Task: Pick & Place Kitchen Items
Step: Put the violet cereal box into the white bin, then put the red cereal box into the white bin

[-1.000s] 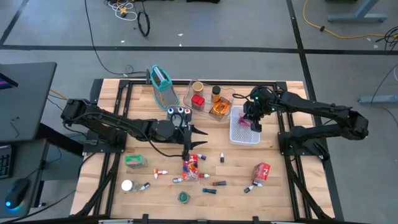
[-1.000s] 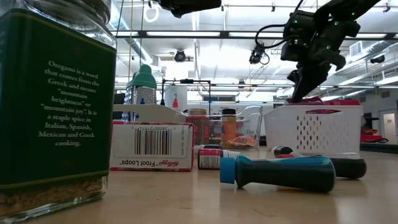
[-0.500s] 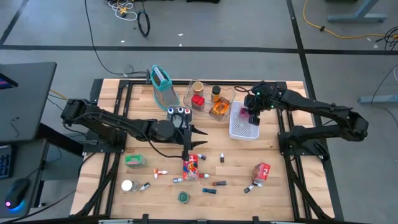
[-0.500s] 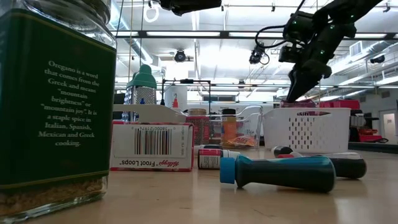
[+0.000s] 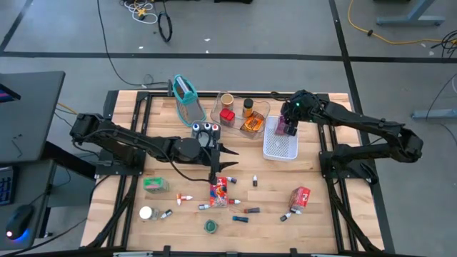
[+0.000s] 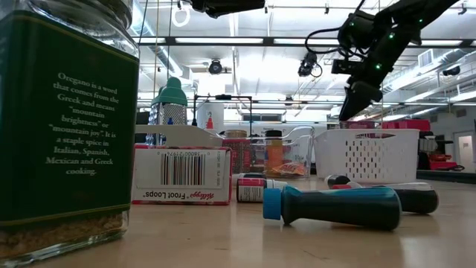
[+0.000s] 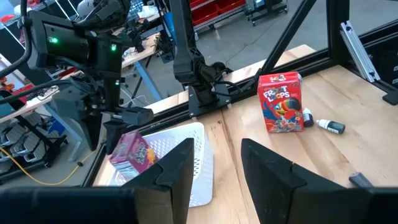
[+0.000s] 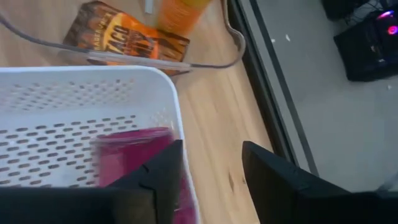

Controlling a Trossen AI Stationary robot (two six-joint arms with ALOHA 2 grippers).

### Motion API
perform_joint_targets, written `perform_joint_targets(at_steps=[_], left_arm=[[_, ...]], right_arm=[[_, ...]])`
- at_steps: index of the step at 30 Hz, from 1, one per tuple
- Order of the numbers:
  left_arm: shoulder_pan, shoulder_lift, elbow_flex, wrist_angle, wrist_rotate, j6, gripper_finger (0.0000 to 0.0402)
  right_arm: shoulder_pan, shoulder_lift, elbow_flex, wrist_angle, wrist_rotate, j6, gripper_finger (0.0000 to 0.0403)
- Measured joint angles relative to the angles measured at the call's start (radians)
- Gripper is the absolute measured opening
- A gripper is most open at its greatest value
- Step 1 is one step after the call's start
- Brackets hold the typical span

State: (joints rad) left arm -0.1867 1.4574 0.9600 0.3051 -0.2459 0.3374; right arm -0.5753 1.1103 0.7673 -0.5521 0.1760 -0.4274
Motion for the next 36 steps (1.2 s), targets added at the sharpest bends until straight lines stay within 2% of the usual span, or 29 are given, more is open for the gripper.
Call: perform_joint_targets(at_steps=[8, 14, 17, 21, 24, 30, 36], left_arm=[[0.0, 0.0, 0.0, 0.0, 0.0, 0.0, 0.0142], [0.0, 0.0, 0.0, 0.0, 0.0, 0.0, 0.0142], [0.0, 0.0, 0.0, 0.0, 0.0, 0.0, 0.0142], [0.0, 0.0, 0.0, 0.0, 0.0, 0.0, 0.0142], [0.0, 0.0, 0.0, 0.0, 0.0, 0.0, 0.0142], [0.0, 0.0, 0.0, 0.001, 0.0, 0.0, 0.0142], [0.0, 0.0, 0.0, 0.001, 0.0, 0.0, 0.0142]], right_arm=[[0.071, -0.053, 0.006, -0.014, -0.017, 0.002, 0.0163], [0.207, -0.1, 0.098, -0.222, -0.03, 0.141, 0.016], [0.286, -0.11, 0.126, -0.289, -0.104, 0.223, 0.016], [0.398, -0.109, 0.131, -0.327, -0.289, 0.321, 0.016], [0.503, -0.102, 0.131, -0.308, -0.356, 0.398, 0.016], [0.728, -0.103, 0.131, -0.236, -0.384, 0.499, 0.016], [0.933, -0.097, 0.1, -0.157, -0.405, 0.497, 0.016]])
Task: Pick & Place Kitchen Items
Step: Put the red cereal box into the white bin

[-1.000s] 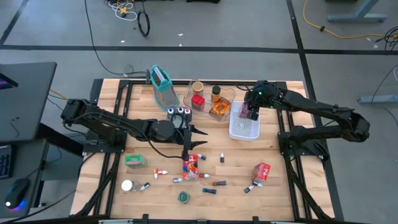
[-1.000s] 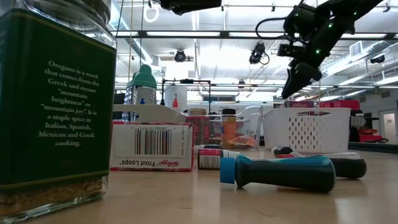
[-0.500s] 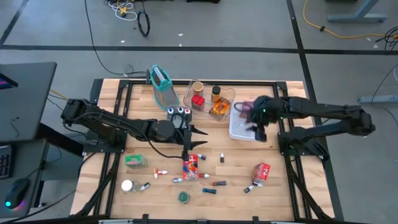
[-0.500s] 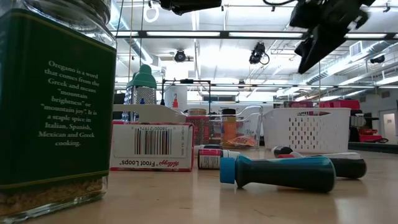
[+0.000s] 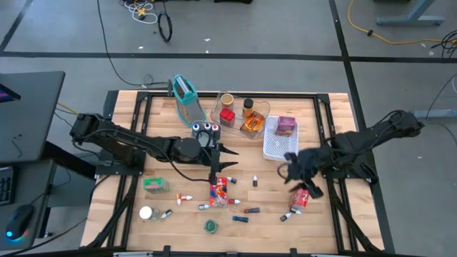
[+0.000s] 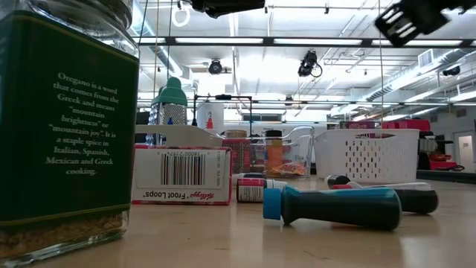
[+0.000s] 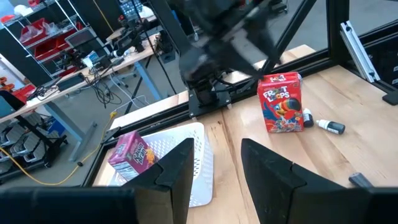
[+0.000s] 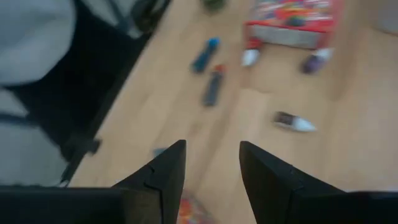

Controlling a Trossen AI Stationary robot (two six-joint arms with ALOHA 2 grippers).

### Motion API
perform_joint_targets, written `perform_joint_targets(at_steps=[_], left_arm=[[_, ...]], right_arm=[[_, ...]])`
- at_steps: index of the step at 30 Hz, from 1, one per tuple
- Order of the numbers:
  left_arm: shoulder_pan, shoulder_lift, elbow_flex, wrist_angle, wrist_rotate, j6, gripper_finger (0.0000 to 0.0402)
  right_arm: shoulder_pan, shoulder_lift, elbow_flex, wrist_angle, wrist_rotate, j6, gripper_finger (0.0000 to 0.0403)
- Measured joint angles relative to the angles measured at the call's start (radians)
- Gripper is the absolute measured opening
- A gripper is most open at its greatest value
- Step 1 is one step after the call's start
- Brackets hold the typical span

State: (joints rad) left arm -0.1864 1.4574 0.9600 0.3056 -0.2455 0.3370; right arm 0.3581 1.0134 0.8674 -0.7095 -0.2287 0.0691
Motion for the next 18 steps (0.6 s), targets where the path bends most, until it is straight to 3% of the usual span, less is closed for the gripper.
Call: perform_joint_targets(at_steps=[6, 18], left_arm=[[0.0, 0.0, 0.0, 0.0, 0.0, -0.013, 0.0142], [0.0, 0.0, 0.0, 0.003, 0.0, -0.025, 0.0142]], right_arm=[[0.122, 0.0, -0.084, 0.085, 0.001, 0.084, 0.016], [0.209, 0.0, -0.209, 0.181, 0.011, -0.042, 0.016]])
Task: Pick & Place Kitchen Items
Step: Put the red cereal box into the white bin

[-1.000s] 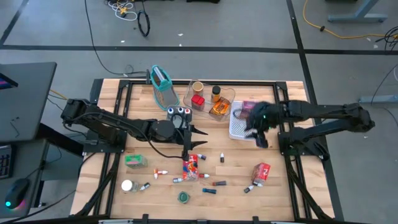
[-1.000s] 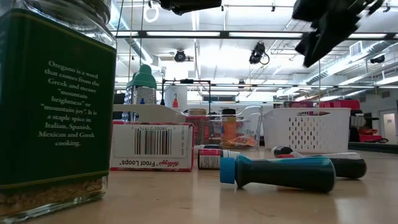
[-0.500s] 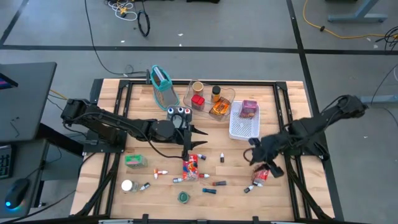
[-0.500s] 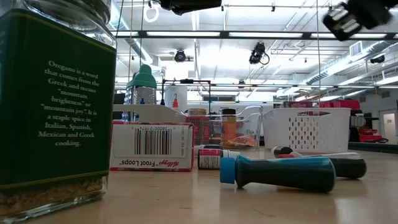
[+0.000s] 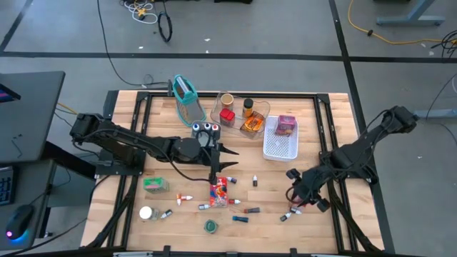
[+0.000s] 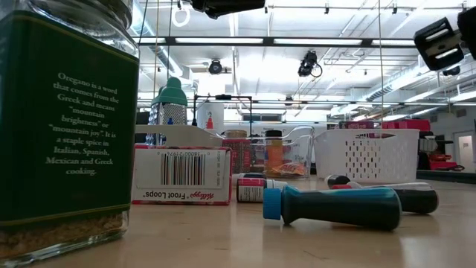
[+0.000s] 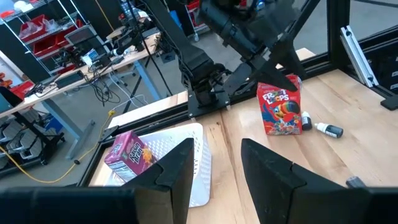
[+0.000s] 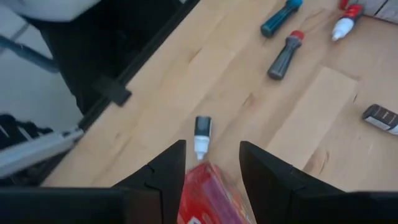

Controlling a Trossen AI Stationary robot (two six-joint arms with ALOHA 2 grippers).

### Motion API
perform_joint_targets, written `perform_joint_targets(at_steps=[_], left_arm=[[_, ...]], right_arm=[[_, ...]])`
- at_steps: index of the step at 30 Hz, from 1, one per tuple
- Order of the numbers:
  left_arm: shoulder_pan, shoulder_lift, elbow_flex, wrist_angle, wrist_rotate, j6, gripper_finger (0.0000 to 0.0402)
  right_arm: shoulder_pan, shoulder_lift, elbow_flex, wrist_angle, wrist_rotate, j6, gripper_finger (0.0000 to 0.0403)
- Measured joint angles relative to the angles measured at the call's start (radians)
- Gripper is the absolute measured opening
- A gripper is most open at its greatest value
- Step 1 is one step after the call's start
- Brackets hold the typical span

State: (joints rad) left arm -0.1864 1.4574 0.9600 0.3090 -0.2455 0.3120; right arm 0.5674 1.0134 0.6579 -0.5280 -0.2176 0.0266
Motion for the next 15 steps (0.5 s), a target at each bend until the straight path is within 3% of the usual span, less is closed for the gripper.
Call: perform_joint_targets(at_steps=[10, 15], left_arm=[[0.0, 0.0, 0.0, 0.005, 0.0, -0.002, 0.0142], [0.0, 0.0, 0.0, 0.004, 0.0, -0.024, 0.0142]], right_arm=[[0.0, -0.002, -0.052, 0.006, 0.016, -0.065, 0.0159], [0.0, -0.003, -0.072, 0.03, 0.028, -0.068, 0.0125]])
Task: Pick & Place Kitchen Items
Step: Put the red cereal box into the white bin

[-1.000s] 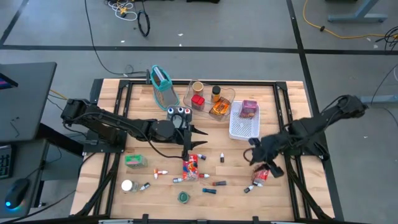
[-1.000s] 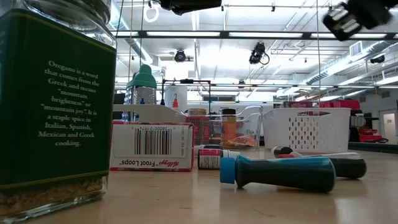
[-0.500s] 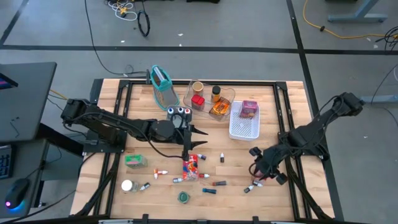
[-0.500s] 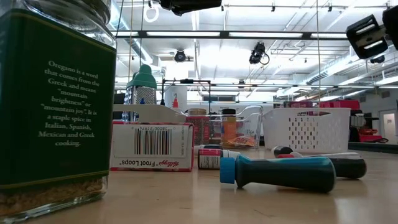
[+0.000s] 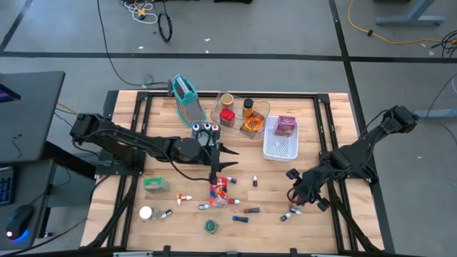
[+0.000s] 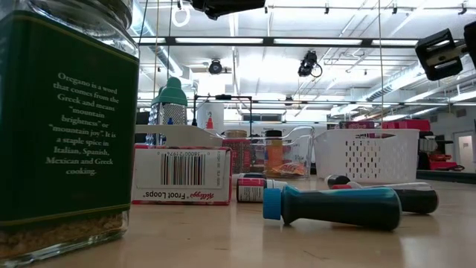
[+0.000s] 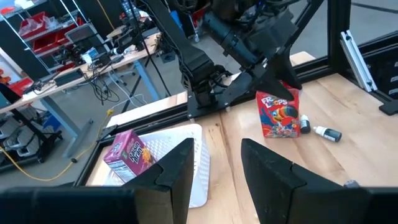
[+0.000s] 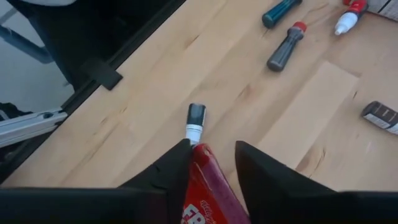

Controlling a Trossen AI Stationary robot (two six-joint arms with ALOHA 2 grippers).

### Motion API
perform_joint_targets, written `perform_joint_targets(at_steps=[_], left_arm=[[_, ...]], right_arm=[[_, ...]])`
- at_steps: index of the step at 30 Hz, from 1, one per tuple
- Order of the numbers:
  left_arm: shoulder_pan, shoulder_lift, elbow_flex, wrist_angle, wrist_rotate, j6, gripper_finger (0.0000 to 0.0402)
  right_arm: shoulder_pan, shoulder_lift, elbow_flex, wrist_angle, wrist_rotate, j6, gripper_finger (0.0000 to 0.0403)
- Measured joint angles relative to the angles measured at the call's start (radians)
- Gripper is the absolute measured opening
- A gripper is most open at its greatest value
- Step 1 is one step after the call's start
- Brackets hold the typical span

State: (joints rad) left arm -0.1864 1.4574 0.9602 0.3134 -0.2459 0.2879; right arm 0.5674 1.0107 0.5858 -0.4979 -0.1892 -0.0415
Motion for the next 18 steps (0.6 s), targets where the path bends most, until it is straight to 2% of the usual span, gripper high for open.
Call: perform_joint_targets(at_steps=[6, 8, 11, 18], left_arm=[[0.0, 0.0, 0.0, 0.0, 0.0, -0.016, 0.0142], [0.0, 0.0, 0.0, 0.0, 0.0, -0.016, 0.0142], [0.0, 0.0, 0.0, 0.0, 0.0, -0.016, 0.0142], [0.0, 0.0, 0.0, 0.0, 0.0, -0.015, 0.0142]], right_arm=[[-0.001, 0.002, -0.006, 0.046, -0.022, 0.033, 0.003], [-0.001, 0.004, -0.01, 0.084, -0.025, 0.033, 0.0011], [-0.001, 0.004, -0.002, 0.139, 0.103, 0.043, 0.0016], [-0.063, 0.004, 0.144, 0.031, 0.321, -0.102, 0.0006]])
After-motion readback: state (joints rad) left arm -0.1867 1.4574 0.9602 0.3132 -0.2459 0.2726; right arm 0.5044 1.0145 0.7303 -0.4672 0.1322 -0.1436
